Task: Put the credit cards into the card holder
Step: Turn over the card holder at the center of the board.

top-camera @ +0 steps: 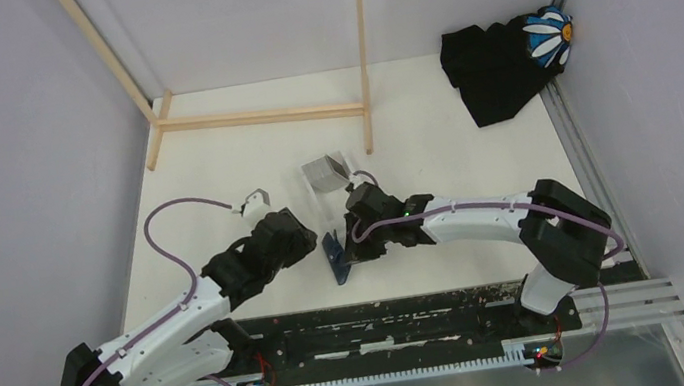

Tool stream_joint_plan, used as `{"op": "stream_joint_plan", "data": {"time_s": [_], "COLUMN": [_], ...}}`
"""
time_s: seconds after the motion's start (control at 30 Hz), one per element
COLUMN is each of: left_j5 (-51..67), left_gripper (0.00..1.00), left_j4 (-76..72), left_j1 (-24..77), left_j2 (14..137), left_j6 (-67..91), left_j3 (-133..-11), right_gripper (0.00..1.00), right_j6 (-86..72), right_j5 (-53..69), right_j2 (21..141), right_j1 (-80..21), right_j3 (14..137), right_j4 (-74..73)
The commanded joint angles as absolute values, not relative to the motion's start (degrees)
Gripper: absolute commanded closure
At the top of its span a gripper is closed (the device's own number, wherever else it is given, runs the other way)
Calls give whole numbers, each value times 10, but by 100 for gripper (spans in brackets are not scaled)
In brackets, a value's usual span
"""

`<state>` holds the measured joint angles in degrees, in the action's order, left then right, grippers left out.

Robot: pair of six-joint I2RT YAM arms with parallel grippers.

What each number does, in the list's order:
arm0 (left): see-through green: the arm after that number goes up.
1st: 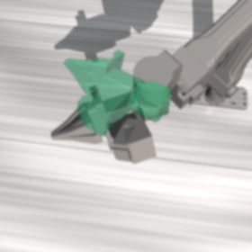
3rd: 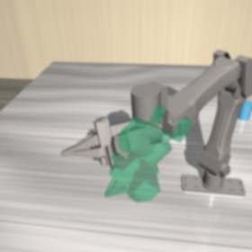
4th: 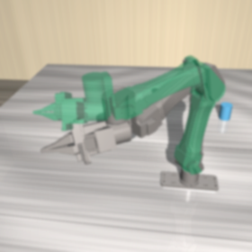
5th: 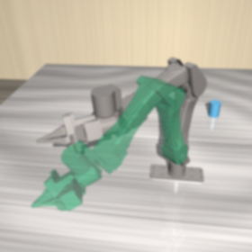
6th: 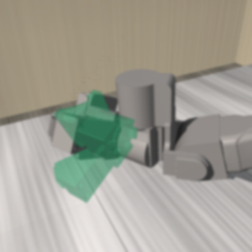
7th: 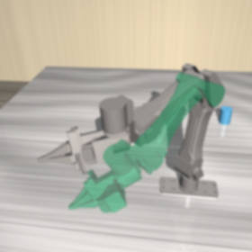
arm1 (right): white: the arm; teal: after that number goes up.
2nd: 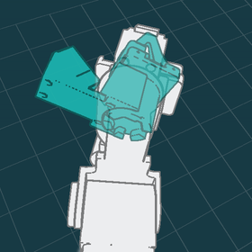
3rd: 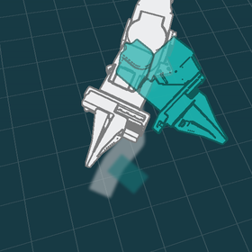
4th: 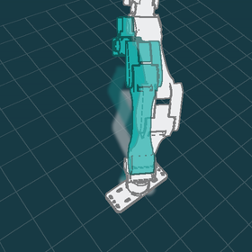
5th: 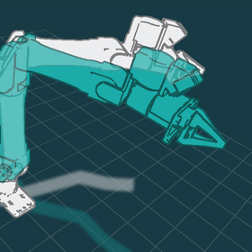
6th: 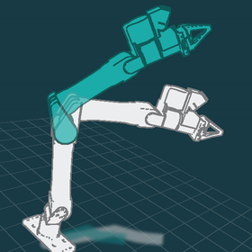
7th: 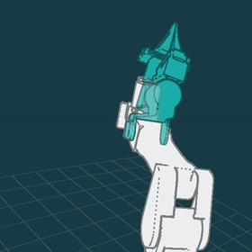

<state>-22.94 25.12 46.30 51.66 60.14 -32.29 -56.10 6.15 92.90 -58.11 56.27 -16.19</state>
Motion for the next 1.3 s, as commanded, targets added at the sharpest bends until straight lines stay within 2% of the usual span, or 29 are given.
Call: {"op": "stream_joint_plan", "data": {"time_s": [0.0,0.27,0.43,0.53,0.8,0.97,1.27], "left_j5": [-217,-186,-170,-158,-140,-127,-125], "left_gripper": [46,49,51,51,52,53,53], "left_j4": [218,182,147,129,99,81,73], "left_j1": [462,461,462,463,464,463,467], "left_j2": [525,567,593,618,680,713,735], "left_j6": [574,562,559,551,526,512,497], "left_j3": [-344,-343,-334,-337,-361,-376,-384], "right_gripper": [98,98,96,90,63,58,56], "right_j6": [-660,-670,-612,-578,-525,-456,-356], "right_j5": [136,148,130,120,97,27,-73], "right_j2": [909,897,901,912,950,945,916], "right_j1": [-550,-504,-480,-471,-461,-461,-488], "right_j3": [507,443,448,457,483,531,631], "right_j4": [-8,8,-55,-89,-136,-214,-327]}}
